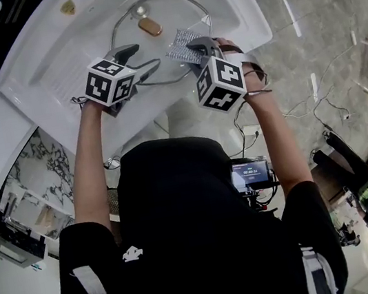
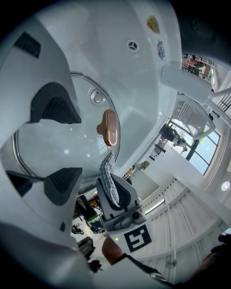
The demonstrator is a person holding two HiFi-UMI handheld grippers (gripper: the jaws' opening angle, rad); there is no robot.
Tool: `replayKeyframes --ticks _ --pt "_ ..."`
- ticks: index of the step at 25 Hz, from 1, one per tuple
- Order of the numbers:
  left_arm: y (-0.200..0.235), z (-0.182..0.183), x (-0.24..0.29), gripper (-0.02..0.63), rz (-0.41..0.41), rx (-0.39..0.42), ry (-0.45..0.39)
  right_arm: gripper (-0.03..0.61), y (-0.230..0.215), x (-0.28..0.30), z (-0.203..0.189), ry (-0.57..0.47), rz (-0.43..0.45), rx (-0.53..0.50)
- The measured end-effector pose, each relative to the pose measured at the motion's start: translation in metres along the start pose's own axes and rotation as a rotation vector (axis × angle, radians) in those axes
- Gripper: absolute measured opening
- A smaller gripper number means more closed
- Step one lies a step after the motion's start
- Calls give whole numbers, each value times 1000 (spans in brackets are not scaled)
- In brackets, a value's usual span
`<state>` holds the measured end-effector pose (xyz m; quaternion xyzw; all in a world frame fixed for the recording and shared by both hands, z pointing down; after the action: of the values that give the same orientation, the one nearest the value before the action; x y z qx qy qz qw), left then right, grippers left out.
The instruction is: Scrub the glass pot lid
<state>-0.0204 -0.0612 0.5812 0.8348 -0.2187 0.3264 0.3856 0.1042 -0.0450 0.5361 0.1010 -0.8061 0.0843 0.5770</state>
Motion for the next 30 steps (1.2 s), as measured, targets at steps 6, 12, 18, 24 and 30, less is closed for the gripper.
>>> replayKeyframes --ticks 6,12,18,24,30 --pt "-1 0 0 296 -3 3 0 71 -1 -1 -1 -19 22 33" --pt "-1 0 0 296 -5 4 -1 71 -5 0 1 -25 23 53" --pt "-1 1 -1 296 -4 5 -2 71 -13 3 2 -26 22 61" --pt "-1 0 0 296 -6 5 -5 71 -22 12 6 -15 18 62" --pt "-2 1 -1 296 -8 9 -2 71 -33 16 7 -22 23 81"
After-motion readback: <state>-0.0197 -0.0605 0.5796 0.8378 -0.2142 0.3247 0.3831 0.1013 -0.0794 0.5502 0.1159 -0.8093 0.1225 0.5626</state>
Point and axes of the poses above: the fingertips, and each gripper's own axes: x forward along the fingers, y to its left, z out of its top, the point moved 5 cm from there along -x, backward along the fingers, and after that the axes turned 4 degrees about z, right-handed, at the moved point
